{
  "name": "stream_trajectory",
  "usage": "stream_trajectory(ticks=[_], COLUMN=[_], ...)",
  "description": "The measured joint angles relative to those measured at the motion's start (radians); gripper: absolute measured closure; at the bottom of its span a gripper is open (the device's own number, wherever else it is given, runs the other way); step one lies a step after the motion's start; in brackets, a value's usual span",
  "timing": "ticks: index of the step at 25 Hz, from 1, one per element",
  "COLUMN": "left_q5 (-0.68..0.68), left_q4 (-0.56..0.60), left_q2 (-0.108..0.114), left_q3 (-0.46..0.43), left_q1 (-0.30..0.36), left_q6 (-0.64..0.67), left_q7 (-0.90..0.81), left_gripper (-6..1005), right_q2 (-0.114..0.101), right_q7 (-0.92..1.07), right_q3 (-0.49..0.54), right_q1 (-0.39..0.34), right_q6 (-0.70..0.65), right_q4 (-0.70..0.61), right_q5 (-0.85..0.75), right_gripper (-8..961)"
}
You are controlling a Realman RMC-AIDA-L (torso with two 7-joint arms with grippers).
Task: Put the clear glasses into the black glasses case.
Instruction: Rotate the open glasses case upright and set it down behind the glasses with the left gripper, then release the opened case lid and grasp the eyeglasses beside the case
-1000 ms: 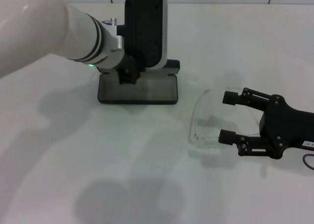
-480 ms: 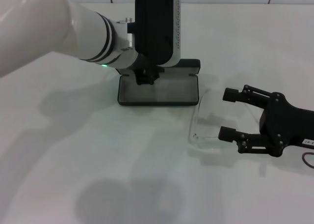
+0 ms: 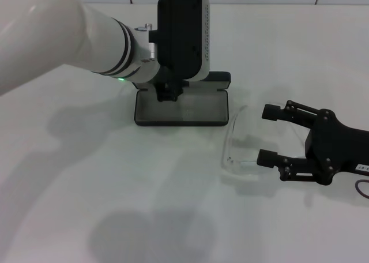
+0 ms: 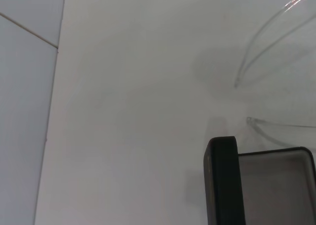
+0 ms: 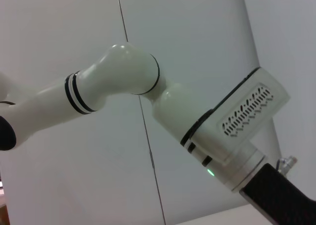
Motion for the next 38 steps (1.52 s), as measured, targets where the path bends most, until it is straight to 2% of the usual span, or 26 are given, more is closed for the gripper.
stream_trajectory(ticks=[9, 13, 16, 18, 19, 20, 24, 25, 26, 27, 28, 30, 33, 36, 38], left_q5=[-0.052, -0.199, -0.423, -0.653, -0.725, -0.854, -1.287, -1.36, -1.36, -1.496, -1.533, -1.566, -1.496, -1.389, -1.34], left_q4=[0.032, 0.084, 0.137, 0.143, 0.136, 0.117, -0.076, -0.131, -0.131, -0.267, -0.321, -0.454, -0.527, -0.581, -0.61], left_q2=[0.0, 0.004, 0.008, 0.008, 0.008, 0.008, 0.007, 0.007, 0.007, 0.01, 0.011, 0.013, 0.017, 0.019, 0.02], left_q3=[-0.014, -0.082, -0.204, -0.323, -0.353, -0.403, -0.53, -0.548, -0.548, -0.601, -0.624, -0.696, -0.72, -0.72, -0.721], left_q1=[0.037, 0.071, 0.139, 0.206, 0.229, 0.265, 0.38, 0.393, 0.393, 0.42, 0.425, 0.429, 0.43, 0.43, 0.432], left_q6=[-0.059, -0.05, -0.01, 0.038, 0.056, 0.094, 0.337, 0.396, 0.396, 0.538, 0.589, 0.704, 0.748, 0.751, 0.752], left_q7=[-0.025, -0.01, 0.054, 0.139, 0.166, 0.22, 0.499, 0.554, 0.554, 0.671, 0.706, 0.769, 0.795, 0.821, 0.831], left_gripper=[730, 599, 508, 455, 428, 402, 400, 400, 399, 399, 399, 398, 396, 396, 396], right_q2=[0.0, -0.004, -0.012, -0.023, -0.034, -0.04, -0.071, -0.078, -0.087, -0.099, -0.11, -0.131, -0.136, -0.104, -0.062], right_q7=[0.0, 0.008, 0.051, 0.132, 0.203, 0.235, 0.41, 0.452, 0.493, 0.551, 0.59, 0.732, 0.877, 0.955, 0.975], right_q3=[0.0, 0.004, 0.007, 0.006, 0.007, 0.008, 0.009, 0.009, 0.009, 0.009, 0.009, 0.006, 0.001, 0.0, -0.001], right_q1=[0.0, -0.004, -0.003, 0.002, 0.005, 0.005, 0.012, 0.021, 0.039, 0.067, 0.094, 0.175, 0.278, 0.384, 0.461], right_q6=[0.0, 0.0, 0.008, 0.026, 0.044, 0.051, 0.094, 0.101, 0.102, 0.101, 0.099, 0.083, 0.039, -0.006, -0.039], right_q4=[0.0, 0.0, -0.022, -0.077, -0.138, -0.171, -0.349, -0.387, -0.418, -0.444, -0.458, -0.492, -0.53, -0.558, -0.572], right_q5=[0.0, 0.0, -0.011, -0.042, -0.071, -0.085, -0.166, -0.193, -0.224, -0.267, -0.294, -0.392, -0.552, -0.736, -0.874], right_gripper=[81, 81, 80, 80, 80, 80, 80, 80, 80, 80, 80, 80, 81, 81, 81])
